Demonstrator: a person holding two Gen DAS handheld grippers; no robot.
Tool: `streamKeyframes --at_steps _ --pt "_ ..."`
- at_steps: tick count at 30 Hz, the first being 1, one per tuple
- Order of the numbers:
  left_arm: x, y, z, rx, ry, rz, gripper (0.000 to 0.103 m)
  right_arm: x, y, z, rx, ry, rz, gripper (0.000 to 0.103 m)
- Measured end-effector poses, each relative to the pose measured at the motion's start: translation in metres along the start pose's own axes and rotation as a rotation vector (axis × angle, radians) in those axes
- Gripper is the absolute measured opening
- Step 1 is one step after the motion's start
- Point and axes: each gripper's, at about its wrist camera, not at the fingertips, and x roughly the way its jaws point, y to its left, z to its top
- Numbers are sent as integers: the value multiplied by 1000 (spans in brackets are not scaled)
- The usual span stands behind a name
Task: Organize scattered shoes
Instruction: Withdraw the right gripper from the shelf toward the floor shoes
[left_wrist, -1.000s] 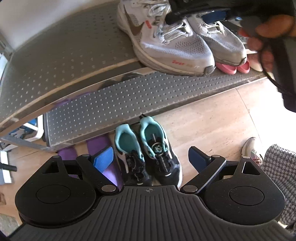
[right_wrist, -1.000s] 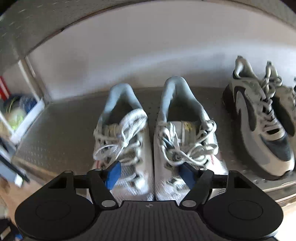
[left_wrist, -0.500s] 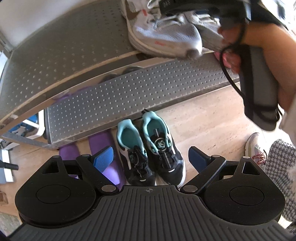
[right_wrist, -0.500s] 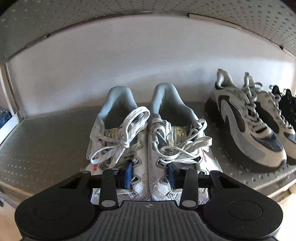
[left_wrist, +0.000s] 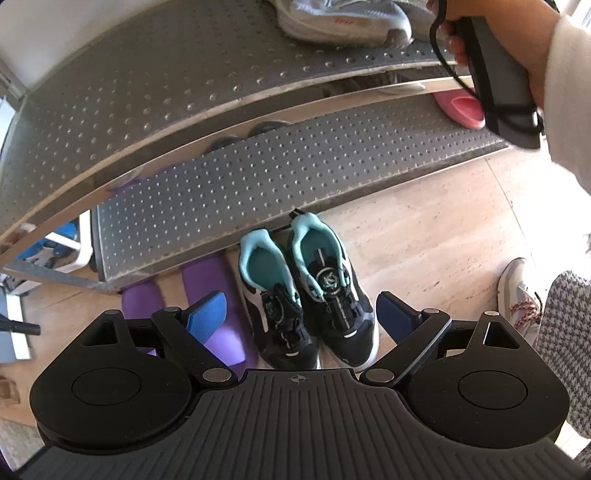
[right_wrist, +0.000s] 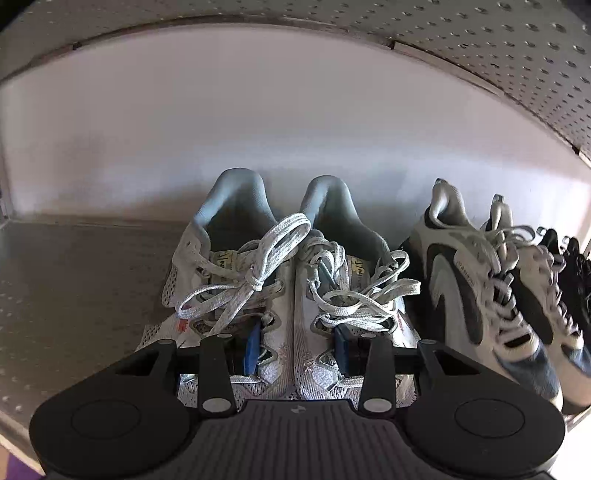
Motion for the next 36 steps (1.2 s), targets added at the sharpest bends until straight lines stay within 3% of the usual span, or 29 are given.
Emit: streamKeyframes --at_steps 6,10,11,14,18,19,21,23,24,26,33,36 --pt "1 -1 0 6 0 0 92 17 -8 11 61 13 -30 42" --pt "3 1 0 10 -2 1 92 18 -20 14 114 38 -6 64" --pt "2 2 0 9 -4 1 92 16 -26 15 137 50 15 66" --pt "1 5 -1 -2 -12 6 92 -12 -48 15 236 83 90 77" --pt "-3 12 -5 -33 -20 18 92 -74 -63 3 294 193 146 80" --pt "-4 14 -6 -43 -21 17 92 -90 -67 -1 289 228 162 78" --pt "-5 17 -8 -62 -20 13 92 -114 -73 -7 273 201 160 71" --pt "-6 20 -11 -80 -18 8 92 -138 -76 -17 240 121 159 43" --pt "-5 20 -12 -87 -17 7 92 -141 -74 -24 218 96 145 40" --pt "-6 20 -12 -87 -12 8 92 -123 -76 -28 231 127 126 29" --pt "-1 21 -5 -95 1 19 92 -86 -52 -22 237 176 121 27" --pt "1 22 -1 -100 2 29 92 -66 -47 -21 228 237 83 27"
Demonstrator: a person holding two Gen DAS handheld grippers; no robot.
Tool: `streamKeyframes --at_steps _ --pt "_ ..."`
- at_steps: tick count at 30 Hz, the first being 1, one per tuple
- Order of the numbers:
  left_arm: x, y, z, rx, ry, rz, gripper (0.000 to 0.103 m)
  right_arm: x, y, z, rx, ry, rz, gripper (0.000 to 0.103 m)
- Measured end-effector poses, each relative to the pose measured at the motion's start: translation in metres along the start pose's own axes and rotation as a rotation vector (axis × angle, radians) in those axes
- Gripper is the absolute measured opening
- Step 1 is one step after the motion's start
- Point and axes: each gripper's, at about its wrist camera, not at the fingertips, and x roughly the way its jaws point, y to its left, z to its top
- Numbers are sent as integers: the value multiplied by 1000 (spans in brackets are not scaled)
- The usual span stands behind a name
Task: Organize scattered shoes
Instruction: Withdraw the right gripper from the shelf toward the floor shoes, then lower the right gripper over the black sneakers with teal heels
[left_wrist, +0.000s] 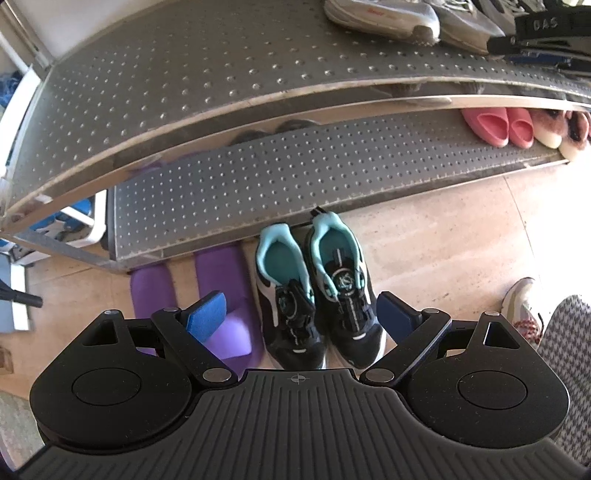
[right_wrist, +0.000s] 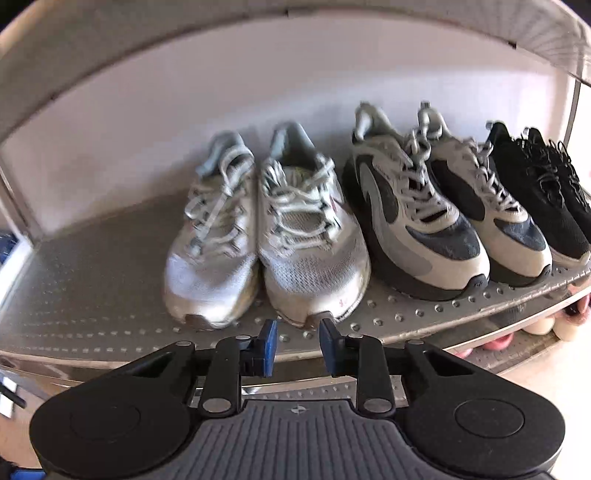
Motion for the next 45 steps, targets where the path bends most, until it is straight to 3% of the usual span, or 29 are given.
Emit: streamKeyframes --at_steps 7,9,11,14,16,20,22,24,26,28,32,45 --pt "3 16 3 -26 9 33 92 2 -10 5 33 26 -20 33" --pt "2 28 3 -54 9 55 92 -8 -6 2 47 49 31 39" --pt "1 39 1 -82 8 71 92 -17 7 -7 8 84 112 54" --pt "-2 53 -2 -118 9 83 92 -20 36 -35 -91 189 225 56" --pt "-2 60 -4 -135 10 87 92 -5 59 -66 -148 310 274 51" --pt "0 63 -9 -111 21 96 93 38 94 -108 -220 484 257 44" --pt "8 58 -13 -69 54 103 93 52 104 -115 -201 528 258 44" --pt "16 50 -18 -17 102 85 93 65 109 -118 -168 572 242 48" --pt "23 44 -25 21 146 48 93 76 111 -122 -137 622 219 62" --pt "26 44 -30 31 171 23 93 85 112 -125 -116 692 183 67" --pt "25 55 -31 -8 155 76 93 79 114 -122 -130 691 163 84" --pt "11 55 -24 -46 95 72 94 72 113 -112 -124 601 178 85"
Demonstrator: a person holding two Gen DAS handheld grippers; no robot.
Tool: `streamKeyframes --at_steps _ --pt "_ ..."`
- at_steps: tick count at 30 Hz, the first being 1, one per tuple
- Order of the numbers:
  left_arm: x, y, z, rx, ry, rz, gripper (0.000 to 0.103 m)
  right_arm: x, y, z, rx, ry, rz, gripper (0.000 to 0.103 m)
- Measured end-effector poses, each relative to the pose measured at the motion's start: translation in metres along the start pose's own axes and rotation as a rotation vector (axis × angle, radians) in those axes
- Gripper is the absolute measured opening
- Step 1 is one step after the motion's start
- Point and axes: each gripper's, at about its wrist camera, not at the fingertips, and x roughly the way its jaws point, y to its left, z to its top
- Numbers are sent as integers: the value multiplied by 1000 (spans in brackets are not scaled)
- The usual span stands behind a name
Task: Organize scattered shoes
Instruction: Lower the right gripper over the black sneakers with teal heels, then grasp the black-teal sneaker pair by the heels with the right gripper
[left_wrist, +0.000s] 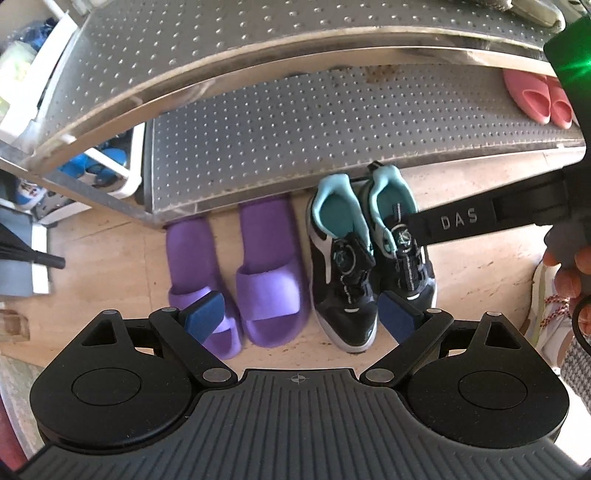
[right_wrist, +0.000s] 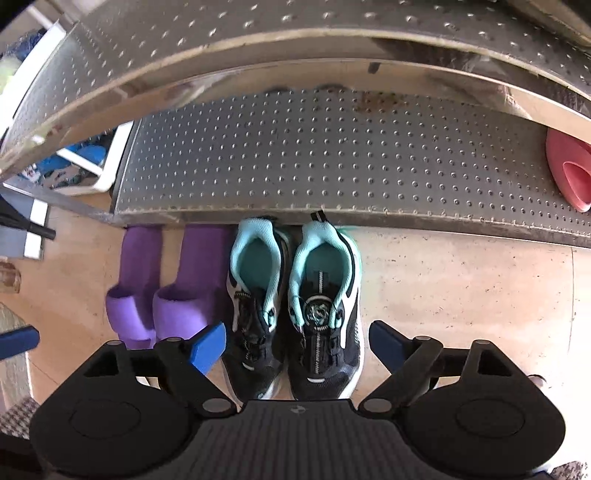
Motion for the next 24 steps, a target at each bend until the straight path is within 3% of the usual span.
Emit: streamKeyframes --at_steps 3,5,8,16,19,24 --pt "-1 3 2 -11 -7 5 94 3 5 3 2 -8 35 76" --pt "-1 6 2 -12 -12 7 94 10 8 5 1 1 59 58" --pt "-2 13 3 -22 -14 12 94 32 11 10 -10 41 35 47" --pt "0 36 6 -81 -27 69 94 97 3 25 8 88 -58 46" --pt "4 42 6 -99 -5 51 94 112 11 27 -56 68 -68 46" --pt "2 48 7 -110 -16 58 94 131 19 37 -47 66 -8 46"
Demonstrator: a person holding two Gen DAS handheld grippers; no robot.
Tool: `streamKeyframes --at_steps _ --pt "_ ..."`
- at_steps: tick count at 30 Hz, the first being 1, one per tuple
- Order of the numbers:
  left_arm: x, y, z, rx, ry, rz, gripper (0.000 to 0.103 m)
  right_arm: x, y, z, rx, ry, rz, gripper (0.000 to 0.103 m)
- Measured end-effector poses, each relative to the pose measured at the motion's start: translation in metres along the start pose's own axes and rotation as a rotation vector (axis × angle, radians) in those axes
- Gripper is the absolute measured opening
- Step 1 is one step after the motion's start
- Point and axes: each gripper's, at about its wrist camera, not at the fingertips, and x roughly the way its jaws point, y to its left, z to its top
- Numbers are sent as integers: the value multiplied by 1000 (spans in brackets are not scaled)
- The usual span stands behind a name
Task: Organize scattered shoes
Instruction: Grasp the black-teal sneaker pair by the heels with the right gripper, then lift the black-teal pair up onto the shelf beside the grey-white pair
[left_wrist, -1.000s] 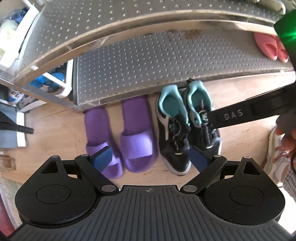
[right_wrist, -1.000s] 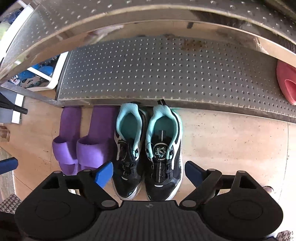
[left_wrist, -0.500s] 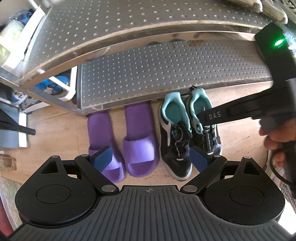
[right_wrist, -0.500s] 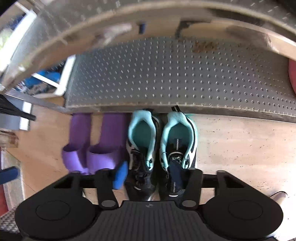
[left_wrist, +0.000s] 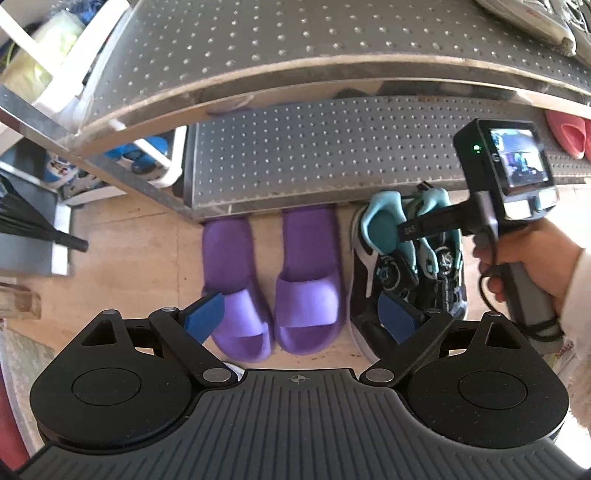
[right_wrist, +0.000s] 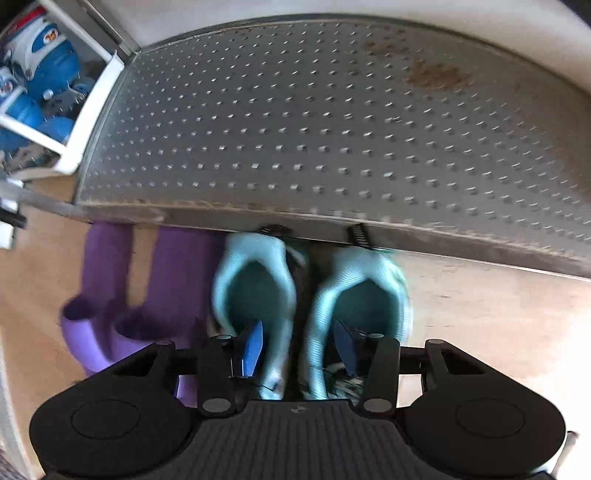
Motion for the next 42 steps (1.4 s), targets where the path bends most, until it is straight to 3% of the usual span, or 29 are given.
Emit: streamKeyframes --at_steps 4,8,9,10,12,13,14,17,24,31,37,40,42 --pt "0 4 2 -18 -1 1 94 24 2 6 40 13 -25 52" --pt "1 6 5 -26 -1 0 94 53 0 5 67 19 -73 51" --pt "0 7 6 -31 -2 -1 94 61 -2 1 71 13 -91 53" --pt "-1 8 7 -36 -4 -1 94 63 -3 -3 71 -14 -98 61" --pt "-4 11 9 -47 -16 1 94 58 0 -12 61 -77 -97 45" --pt "-5 12 9 -50 -24 3 94 52 2 -17 47 -106 -95 27" --pt "-7 13 9 -52 -32 7 94 46 4 -20 42 -118 -89 25" --pt "-12 17 7 -53 -47 10 94 17 3 -41 61 -153 -60 24" --pt "-33 19 4 -49 -117 29 94 -95 8 -118 48 -294 -10 23" --pt "-54 22 0 -55 -182 40 94 -221 11 -161 34 -531 21 23" --pt "-65 60 -3 -162 -225 85 94 -298 31 -143 -64 -722 26 23" --pt "-68 85 -4 -233 -246 118 94 -325 54 -103 -154 -835 13 23" --pt "-70 96 -4 -262 -259 133 94 -323 69 -69 -207 -892 -30 23"
